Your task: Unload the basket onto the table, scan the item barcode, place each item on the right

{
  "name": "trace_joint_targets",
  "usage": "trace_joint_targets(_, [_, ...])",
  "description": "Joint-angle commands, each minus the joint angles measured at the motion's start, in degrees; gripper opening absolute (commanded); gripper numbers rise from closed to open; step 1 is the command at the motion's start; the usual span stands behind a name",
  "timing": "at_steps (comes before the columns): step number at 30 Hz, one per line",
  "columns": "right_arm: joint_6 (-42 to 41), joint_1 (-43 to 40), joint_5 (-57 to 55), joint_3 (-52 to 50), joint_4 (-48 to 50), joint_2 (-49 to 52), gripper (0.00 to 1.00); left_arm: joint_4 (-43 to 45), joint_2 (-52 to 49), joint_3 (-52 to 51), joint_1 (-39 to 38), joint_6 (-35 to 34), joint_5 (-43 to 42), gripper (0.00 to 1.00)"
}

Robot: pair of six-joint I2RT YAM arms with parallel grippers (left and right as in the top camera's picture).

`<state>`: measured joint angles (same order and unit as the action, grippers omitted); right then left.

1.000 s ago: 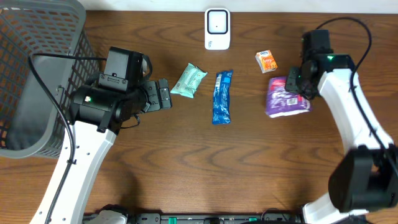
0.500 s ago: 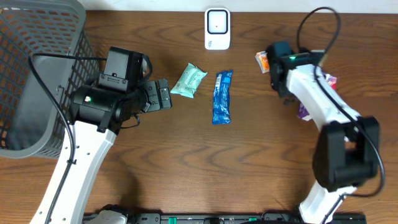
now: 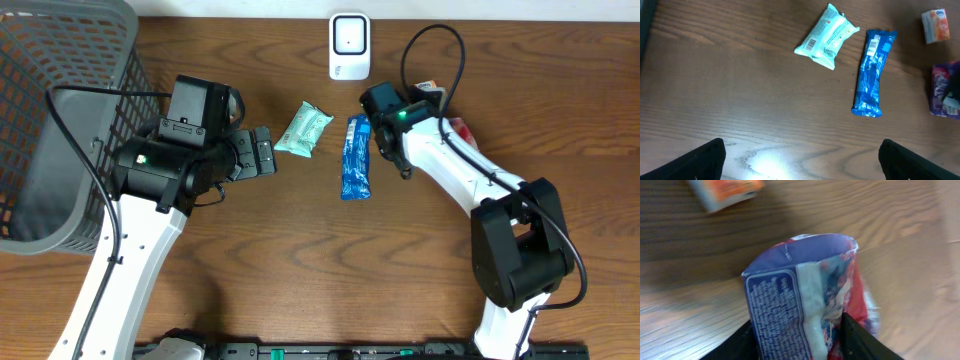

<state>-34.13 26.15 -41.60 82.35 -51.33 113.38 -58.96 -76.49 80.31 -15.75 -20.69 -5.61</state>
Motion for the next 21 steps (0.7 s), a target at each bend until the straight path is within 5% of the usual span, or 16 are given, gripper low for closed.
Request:
trace_joint_targets(1, [-1.0,0.7,10.2,0.2,1.0,-0.4,0.59,-0.2,-0.3,0.2,0.3,1.0,0.7,0.98])
trace_joint_targets(7, [-0.9,1.1,19.2,1.0,2.7,-0.7,0.99,-0.2,-0.3,0.2,0.3,1.0,0.8,0.98])
trace_joint_targets(21, [17.7,-18.6,45.2,13.9,-5.1,-6.8,0.99,-0.2,-0.3,0.2,0.3,1.0,0.7,0.98])
